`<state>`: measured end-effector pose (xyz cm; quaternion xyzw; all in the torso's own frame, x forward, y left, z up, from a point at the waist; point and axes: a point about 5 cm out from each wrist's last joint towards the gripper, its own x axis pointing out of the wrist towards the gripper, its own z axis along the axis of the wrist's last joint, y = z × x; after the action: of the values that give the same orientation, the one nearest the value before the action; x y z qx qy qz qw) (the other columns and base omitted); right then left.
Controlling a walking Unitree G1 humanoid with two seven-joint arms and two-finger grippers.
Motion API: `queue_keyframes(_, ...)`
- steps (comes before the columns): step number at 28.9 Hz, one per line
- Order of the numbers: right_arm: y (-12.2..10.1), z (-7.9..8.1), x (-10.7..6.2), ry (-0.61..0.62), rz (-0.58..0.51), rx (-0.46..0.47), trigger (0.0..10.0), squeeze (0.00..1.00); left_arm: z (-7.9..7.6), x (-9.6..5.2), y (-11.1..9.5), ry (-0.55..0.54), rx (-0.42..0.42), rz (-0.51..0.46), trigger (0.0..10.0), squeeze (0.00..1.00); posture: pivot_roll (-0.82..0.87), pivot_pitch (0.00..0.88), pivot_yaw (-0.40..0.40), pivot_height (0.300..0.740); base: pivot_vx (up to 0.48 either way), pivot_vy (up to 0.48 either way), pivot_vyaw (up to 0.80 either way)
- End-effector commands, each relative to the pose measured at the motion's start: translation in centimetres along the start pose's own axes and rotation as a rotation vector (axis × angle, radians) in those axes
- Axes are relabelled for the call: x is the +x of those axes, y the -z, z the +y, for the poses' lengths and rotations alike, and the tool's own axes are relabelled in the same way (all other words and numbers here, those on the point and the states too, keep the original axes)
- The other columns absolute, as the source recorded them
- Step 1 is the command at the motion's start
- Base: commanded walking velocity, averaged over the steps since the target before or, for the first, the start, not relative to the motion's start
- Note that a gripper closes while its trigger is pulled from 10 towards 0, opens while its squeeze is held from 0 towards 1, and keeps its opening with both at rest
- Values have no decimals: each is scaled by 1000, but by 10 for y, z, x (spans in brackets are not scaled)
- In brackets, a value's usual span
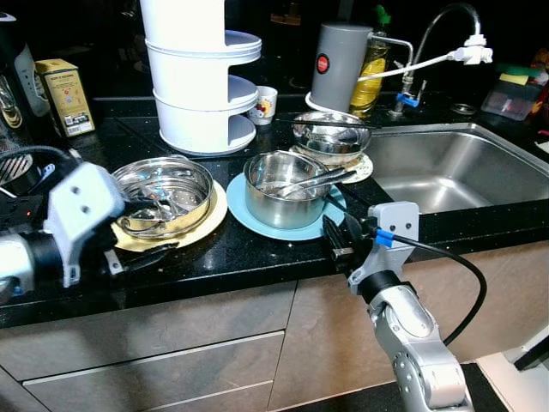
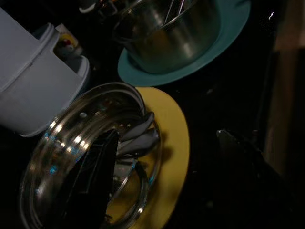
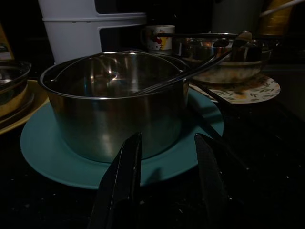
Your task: Kitchen organization
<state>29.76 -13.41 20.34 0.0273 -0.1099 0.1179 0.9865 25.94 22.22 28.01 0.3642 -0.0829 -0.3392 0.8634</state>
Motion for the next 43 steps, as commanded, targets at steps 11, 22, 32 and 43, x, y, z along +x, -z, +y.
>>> queue_keyframes(11,0,-1,-2,9,1,4,10000,0,5,4,-3,-23,169,6,10000,0,-18,107,-56,740,0,0,0)
queue_keyframes(22,0,0,-1,3,4,6,10000,0,9,-5,0,8,215,62,6039,0,-14,105,-61,740,0,0,0)
queue_keyframes(32,0,-1,-1,6,5,5,10000,0,8,-5,2,30,216,73,10000,0,-17,107,-60,740,0,0,0)
queue_keyframes(43,0,-1,-1,6,3,5,10000,0,9,-8,5,31,239,99,10000,0,-17,108,-61,740,0,0,0)
